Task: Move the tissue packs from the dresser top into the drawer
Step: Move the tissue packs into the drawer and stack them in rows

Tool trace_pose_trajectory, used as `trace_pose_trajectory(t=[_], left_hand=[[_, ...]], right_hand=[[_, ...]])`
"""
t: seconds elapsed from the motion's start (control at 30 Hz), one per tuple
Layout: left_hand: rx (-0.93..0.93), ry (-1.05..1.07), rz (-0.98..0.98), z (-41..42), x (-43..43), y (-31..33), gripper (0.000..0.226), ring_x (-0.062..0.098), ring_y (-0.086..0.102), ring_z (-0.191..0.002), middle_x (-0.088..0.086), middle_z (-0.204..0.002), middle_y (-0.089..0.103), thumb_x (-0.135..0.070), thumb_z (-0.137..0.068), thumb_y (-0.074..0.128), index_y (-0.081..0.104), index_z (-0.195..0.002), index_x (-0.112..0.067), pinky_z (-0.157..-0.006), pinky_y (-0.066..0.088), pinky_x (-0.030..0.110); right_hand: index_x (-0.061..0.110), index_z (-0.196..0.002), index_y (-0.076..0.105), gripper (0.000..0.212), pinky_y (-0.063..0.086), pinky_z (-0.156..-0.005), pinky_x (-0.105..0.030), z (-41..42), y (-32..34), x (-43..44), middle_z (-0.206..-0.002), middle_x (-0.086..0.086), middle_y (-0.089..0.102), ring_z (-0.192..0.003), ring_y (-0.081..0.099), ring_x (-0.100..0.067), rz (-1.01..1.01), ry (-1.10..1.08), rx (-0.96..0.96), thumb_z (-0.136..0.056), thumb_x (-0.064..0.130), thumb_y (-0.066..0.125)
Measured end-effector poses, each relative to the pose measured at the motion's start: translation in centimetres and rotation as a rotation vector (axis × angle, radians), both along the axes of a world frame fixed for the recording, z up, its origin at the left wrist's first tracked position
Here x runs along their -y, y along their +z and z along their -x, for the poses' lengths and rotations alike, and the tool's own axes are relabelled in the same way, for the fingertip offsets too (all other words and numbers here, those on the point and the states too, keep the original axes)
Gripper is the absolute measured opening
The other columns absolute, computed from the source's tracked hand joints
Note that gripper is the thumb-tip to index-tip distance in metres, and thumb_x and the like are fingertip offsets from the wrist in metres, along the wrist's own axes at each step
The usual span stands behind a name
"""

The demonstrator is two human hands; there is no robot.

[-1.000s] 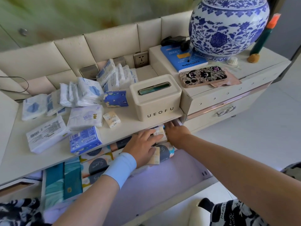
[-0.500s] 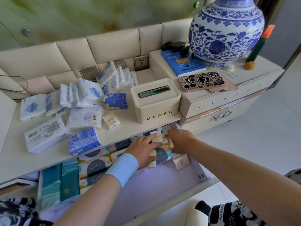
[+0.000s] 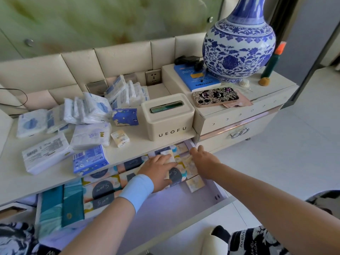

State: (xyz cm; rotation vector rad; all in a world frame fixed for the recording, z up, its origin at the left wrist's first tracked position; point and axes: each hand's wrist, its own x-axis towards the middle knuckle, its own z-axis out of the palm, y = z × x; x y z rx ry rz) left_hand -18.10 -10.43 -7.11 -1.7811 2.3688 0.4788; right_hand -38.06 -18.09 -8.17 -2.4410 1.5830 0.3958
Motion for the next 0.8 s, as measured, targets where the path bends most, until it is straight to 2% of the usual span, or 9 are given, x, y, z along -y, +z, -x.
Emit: trace_pose_trajectory(t=[0.13, 0.27, 0.37, 0.43, 0.53, 0.6, 0.7, 0.8], left_hand=[[-0.039, 0.013, -0.01, -0.7, 0.2, -0.1, 0.063, 0.018, 0.013, -0.147, -0.008, -0.162, 0.014, -0.047, -0.09, 0.057, 0.031, -0.148, -0.043, -0.118, 0.018, 0.037], [-0.081, 0.025, -0.006, -1.0, 0.6, -0.5, 0.061, 0.017, 0.015, -0.144, -0.01, -0.159, 0.02, -0.046, -0.088, 0.059, 0.037, -0.145, -0.045, -0.115, 0.026, 0.037], [-0.102, 0.034, 0.007, -1.1, 0.8, -0.8, 0.059, 0.016, 0.016, -0.142, -0.011, -0.156, 0.024, -0.047, -0.087, 0.06, 0.04, -0.142, -0.045, -0.113, 0.03, 0.037], [-0.108, 0.038, 0.007, -1.1, 1.0, -0.8, 0.059, 0.016, 0.017, -0.142, -0.011, -0.154, 0.026, -0.046, -0.086, 0.061, 0.041, -0.142, -0.045, -0.112, 0.032, 0.036], [-0.119, 0.041, 0.008, -1.0, 1.1, -0.8, 0.058, 0.015, 0.018, -0.141, -0.011, -0.153, 0.027, -0.046, -0.085, 0.063, 0.043, -0.14, -0.045, -0.111, 0.033, 0.036], [-0.129, 0.042, 0.015, -1.0, 1.2, -0.8, 0.057, 0.015, 0.019, -0.14, -0.011, -0.152, 0.028, -0.046, -0.085, 0.063, 0.045, -0.139, -0.044, -0.111, 0.034, 0.035], [-0.134, 0.053, 0.019, -0.8, 1.3, -0.7, 0.053, 0.016, 0.02, -0.139, -0.009, -0.15, 0.031, -0.046, -0.087, 0.062, 0.047, -0.138, -0.043, -0.11, 0.035, 0.037], [-0.098, 0.042, 0.037, -0.6, 1.2, -0.6, 0.053, 0.018, 0.021, -0.139, -0.007, -0.151, 0.029, -0.051, -0.088, 0.059, 0.045, -0.139, -0.043, -0.11, 0.036, 0.039]], right_hand=[[0.01, -0.142, 0.034, 0.053, 0.052, -0.076, -0.036, -0.3, -1.0, 1.1, -0.138, -0.013, 0.031, -0.105, 0.055, -0.027, 0.215, 0.213, -0.159, -0.094, 0.02, 0.056], [0.011, -0.135, 0.049, 0.039, 0.045, -0.083, -0.035, -1.1, -1.6, 1.7, -0.132, -0.01, 0.047, -0.11, 0.055, -0.025, 0.244, 0.444, -0.309, -0.097, 0.019, 0.05], [0.016, -0.13, 0.057, 0.034, 0.04, -0.094, -0.036, -1.6, -2.2, 2.1, -0.129, -0.005, 0.057, -0.118, 0.051, -0.024, 0.317, 0.477, -0.343, -0.097, 0.023, 0.052], [0.017, -0.132, 0.055, 0.037, 0.039, -0.095, -0.035, -1.6, -2.7, 2.3, -0.129, -0.004, 0.058, -0.12, 0.05, -0.023, 0.329, 0.448, -0.317, -0.096, 0.025, 0.053], [0.018, -0.129, 0.056, 0.038, 0.043, -0.086, -0.035, -1.2, -2.5, 2.6, -0.128, -0.008, 0.053, -0.108, 0.055, -0.025, 0.36, 0.423, -0.191, -0.091, 0.025, 0.059], [0.017, -0.111, 0.065, 0.026, 0.045, -0.08, -0.036, -0.6, -1.8, 2.4, -0.111, -0.007, 0.06, -0.095, 0.057, -0.024, 0.361, 0.494, -0.17, -0.09, 0.028, 0.056], [0.016, -0.097, 0.071, 0.03, 0.049, -0.078, -0.034, 0.1, -0.9, 1.1, -0.09, -0.003, 0.065, -0.084, 0.056, -0.02, 0.221, 0.63, -0.305, -0.093, 0.034, 0.047], [0.017, -0.103, 0.072, 0.036, 0.051, -0.084, -0.036, 0.0, -1.4, -0.9, -0.094, -0.003, 0.068, -0.088, 0.059, -0.02, 0.146, 0.716, -0.383, -0.089, 0.045, 0.055]])
